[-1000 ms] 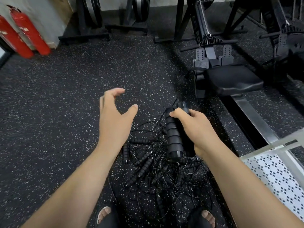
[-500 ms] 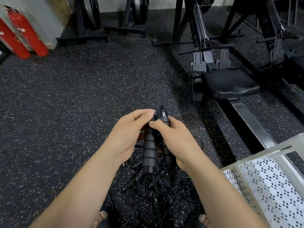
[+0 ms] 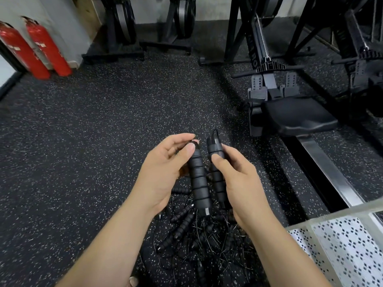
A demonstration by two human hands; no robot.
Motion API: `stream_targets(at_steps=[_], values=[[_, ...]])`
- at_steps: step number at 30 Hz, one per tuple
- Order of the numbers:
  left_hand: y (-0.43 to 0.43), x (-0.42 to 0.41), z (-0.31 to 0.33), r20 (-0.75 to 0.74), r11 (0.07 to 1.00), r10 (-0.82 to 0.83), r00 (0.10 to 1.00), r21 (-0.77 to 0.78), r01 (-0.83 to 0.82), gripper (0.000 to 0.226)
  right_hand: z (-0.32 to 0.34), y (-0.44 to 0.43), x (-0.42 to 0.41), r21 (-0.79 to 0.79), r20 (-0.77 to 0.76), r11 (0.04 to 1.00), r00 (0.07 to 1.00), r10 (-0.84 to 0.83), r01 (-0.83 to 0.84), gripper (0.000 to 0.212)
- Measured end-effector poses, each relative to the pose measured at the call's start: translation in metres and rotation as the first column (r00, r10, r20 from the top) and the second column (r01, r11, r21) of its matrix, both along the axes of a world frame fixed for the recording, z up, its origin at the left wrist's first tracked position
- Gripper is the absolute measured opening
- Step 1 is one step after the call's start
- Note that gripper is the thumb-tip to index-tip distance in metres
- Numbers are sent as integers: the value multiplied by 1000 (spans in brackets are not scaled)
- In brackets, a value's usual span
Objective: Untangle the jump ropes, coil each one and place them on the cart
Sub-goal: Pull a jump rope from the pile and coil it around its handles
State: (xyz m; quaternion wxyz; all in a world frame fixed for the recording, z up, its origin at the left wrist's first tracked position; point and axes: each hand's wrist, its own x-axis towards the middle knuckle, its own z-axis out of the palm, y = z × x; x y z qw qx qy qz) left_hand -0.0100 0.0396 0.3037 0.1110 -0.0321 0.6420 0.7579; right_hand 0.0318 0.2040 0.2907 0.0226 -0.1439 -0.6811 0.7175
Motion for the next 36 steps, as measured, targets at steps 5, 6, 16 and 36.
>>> stream_targets(at_steps=[5, 6, 16, 36], values=[[-1, 0, 3, -29, 999, 18, 999, 48, -17, 24, -4, -4, 1, 4, -72, 1000, 997, -29, 30, 15], [-1, 0, 3, -30, 999, 11, 999, 50, -10, 24, -3, -5, 2, 5, -81, 1000, 997, -22, 22, 15], [-4, -1, -1, -49, 999, -8, 999, 51, 10, 24, 2, -10, 7, 19, -132, 999, 990, 53, -51, 22], [-11, -4, 1, -56, 996, 64, 996, 72, -60, 23, 14, 2, 10, -204, -78, 923, 945, 318, -327, 69]])
